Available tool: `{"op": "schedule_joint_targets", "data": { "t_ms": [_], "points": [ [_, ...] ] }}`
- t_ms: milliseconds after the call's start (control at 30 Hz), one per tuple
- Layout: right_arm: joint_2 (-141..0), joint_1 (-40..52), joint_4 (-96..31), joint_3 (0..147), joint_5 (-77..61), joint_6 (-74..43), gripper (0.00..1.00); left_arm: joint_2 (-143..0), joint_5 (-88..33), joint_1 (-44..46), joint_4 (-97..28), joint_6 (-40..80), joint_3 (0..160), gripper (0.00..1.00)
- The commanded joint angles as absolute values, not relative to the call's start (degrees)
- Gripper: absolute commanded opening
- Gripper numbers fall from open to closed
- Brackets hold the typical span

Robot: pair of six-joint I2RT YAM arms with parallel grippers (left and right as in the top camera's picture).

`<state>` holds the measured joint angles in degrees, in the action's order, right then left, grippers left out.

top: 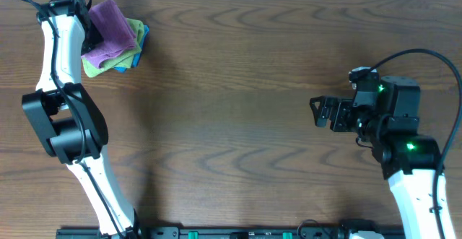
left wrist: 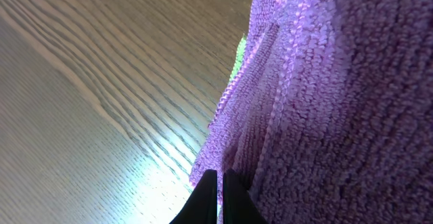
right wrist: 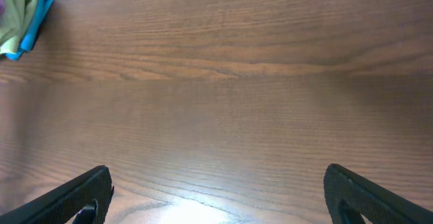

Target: Fold the cloth

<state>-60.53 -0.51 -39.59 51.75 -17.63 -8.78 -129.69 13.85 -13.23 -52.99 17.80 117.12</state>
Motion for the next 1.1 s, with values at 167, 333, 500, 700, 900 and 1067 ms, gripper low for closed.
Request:
{"op": "schedule_joint_targets", "data": {
  "t_ms": [167, 333, 500, 700, 900, 1067],
  "points": [
    [-60.1, -0.8, -39.7, 51.5, -18.3, -9.6, 0.99, -130.4, 13.5, -13.3, -53.3, 17.8, 118.2, 0.06],
    [-60.1, -0.8, -39.7, 51.5, -18.3, -9.6, 0.99, -130.4, 13.8, -13.3, -53.2, 17.8, 118.2, 0.06],
    [-60.1, -0.8, -39.7, 51.5, -18.3, -9.6, 0.99, -128.4, 15.6, -13.3, -53.0, 17.6, 118.7, 0.06],
    [-60.1, -0.8, -39.7, 51.5, -18.3, -9.6, 0.99, -123.8, 13.7, -13.1, -50.1, 17.6, 118.7, 0.06],
    [-60.1, -0.8, -39.7, 51.5, -18.3, -9.6, 0.99, -122.9, 9.1, -13.1, -50.1, 17.6, 118.7, 0.06],
    [-60.1, -0.8, -39.7, 51.5, -18.3, -9.6, 0.99, -122.9, 6.3, -13.1, -49.3, 17.6, 118.7, 0.06]
  ]
}}
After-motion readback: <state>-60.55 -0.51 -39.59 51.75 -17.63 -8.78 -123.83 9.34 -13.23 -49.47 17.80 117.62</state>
